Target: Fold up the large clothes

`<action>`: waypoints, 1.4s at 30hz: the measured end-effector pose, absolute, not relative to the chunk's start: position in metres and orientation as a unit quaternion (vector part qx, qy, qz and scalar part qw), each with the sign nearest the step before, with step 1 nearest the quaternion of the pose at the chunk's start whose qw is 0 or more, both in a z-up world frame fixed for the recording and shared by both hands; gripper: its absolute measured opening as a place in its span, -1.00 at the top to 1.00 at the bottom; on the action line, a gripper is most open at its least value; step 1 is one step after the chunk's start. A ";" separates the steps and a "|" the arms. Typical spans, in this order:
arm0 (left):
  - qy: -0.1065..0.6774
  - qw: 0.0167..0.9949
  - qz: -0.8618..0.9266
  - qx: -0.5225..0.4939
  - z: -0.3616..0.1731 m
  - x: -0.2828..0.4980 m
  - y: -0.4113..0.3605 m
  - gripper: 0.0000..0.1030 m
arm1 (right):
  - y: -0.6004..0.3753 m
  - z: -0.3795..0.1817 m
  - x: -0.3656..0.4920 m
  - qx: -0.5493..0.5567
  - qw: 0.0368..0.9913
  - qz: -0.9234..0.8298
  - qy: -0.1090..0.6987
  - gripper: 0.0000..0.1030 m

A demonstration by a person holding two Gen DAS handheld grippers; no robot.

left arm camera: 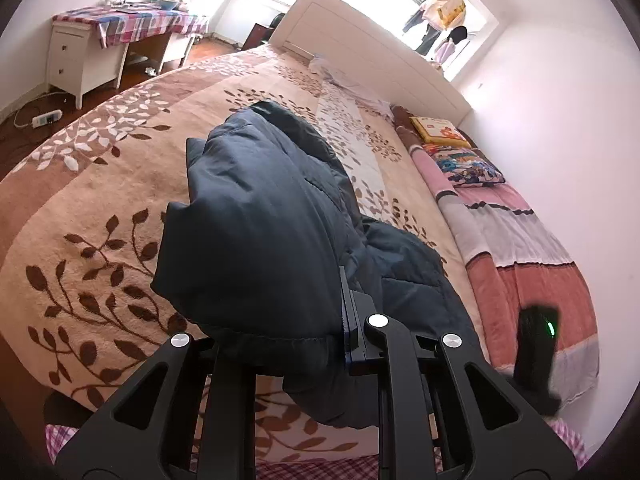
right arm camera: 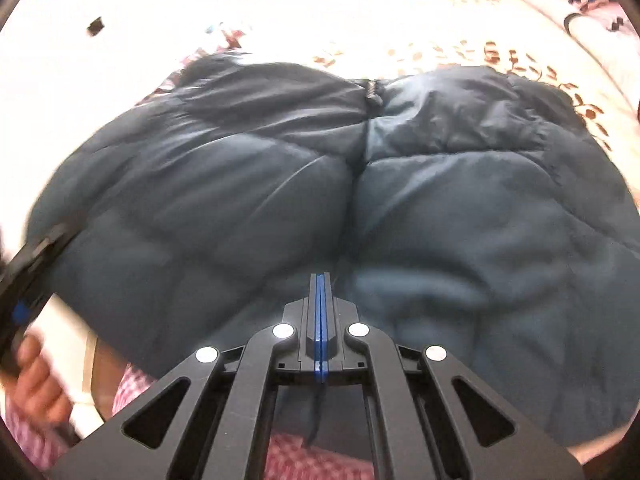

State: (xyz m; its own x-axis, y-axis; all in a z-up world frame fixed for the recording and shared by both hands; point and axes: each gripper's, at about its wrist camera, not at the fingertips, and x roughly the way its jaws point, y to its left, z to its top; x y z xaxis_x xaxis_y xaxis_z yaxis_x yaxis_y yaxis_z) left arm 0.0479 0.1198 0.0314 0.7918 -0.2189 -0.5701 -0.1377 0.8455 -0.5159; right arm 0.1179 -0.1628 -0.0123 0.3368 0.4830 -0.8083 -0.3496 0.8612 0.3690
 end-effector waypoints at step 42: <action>0.336 0.913 -0.223 0.062 0.059 0.076 -0.220 0.66 | -0.385 -0.084 0.116 0.314 0.797 0.156 0.492 0.98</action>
